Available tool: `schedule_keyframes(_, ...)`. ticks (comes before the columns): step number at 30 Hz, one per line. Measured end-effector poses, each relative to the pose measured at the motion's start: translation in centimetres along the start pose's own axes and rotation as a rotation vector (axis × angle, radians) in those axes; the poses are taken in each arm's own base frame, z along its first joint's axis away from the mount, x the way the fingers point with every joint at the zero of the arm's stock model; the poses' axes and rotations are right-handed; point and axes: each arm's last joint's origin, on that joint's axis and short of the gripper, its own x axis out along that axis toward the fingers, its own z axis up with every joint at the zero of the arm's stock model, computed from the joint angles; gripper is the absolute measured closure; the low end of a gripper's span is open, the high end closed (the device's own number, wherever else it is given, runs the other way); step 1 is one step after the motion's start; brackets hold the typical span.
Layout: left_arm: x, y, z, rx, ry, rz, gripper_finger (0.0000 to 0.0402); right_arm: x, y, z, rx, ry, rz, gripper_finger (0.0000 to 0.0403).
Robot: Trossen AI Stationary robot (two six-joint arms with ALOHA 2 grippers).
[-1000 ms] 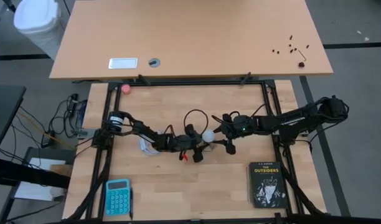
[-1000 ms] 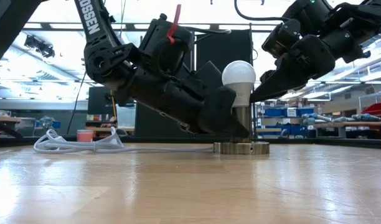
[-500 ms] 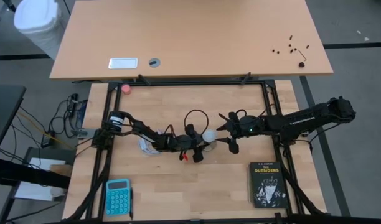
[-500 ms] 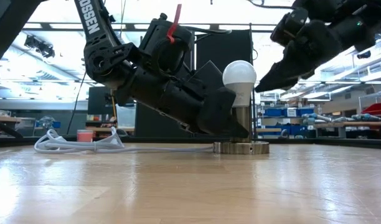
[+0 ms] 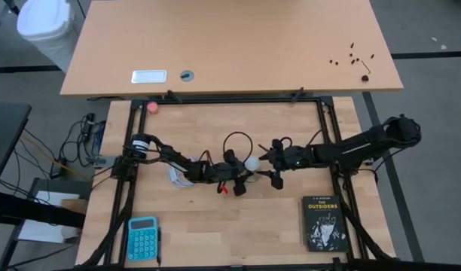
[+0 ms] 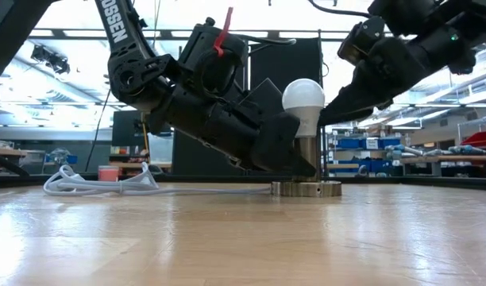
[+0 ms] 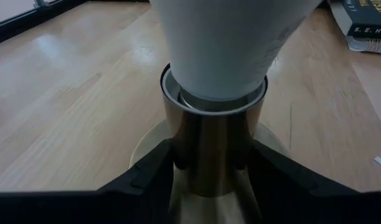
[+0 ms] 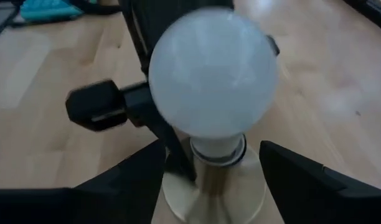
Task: Screw lightbulb
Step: Insert the white lightbulb into the silver lamp
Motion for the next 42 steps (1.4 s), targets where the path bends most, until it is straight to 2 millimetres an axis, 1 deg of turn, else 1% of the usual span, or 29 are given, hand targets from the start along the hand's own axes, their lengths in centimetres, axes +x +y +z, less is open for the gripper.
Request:
schedule_keyframes(5,0.0,0.0,0.0,-0.006,-0.002,0.0,0.0213,1.1,0.1,-0.6,-0.017,0.017,-0.01,0.0103)
schedule_keyframes(9,0.0,0.0,0.0,-0.009,-0.002,0.0,0.0213,1.6,0.1,-0.6,-0.041,-0.006,-0.017,0.0088)
schedule_keyframes(14,0.0,0.0,0.0,-0.01,-0.002,0.0,0.0213,2.4,0.3,-0.1,-0.069,-0.099,-0.009,0.0085)
schedule_keyframes(20,0.0,0.0,-0.1,-0.007,-0.001,0.0,0.0213,3.7,0.4,-0.5,-0.112,-0.143,-0.009,0.0085)
schedule_keyframes(23,0.0,0.0,-0.1,-0.006,0.003,0.0,0.0213,4.2,0.5,-0.5,-0.129,-0.178,-0.009,0.0089)
schedule_keyframes(26,0.0,0.0,-0.1,-0.004,0.005,0.001,0.0213,4.3,0.5,-0.3,-0.133,-0.214,-0.009,0.0094)
schedule_keyframes(34,0.0,0.0,-0.1,-0.006,0.005,0.001,0.0213,4.3,0.4,-0.4,-0.135,-0.199,-0.041,0.0098)
schedule_keyframes(37,0.0,0.0,-0.1,-0.006,0.005,0.001,0.0213,4.3,0.4,-0.4,-0.143,-0.202,-0.05,0.0114)
schedule_keyframes(42,0.0,0.0,-0.1,-0.006,0.005,0.0,0.0213,4.3,0.4,-0.5,-0.145,-0.196,-0.052,0.0161)
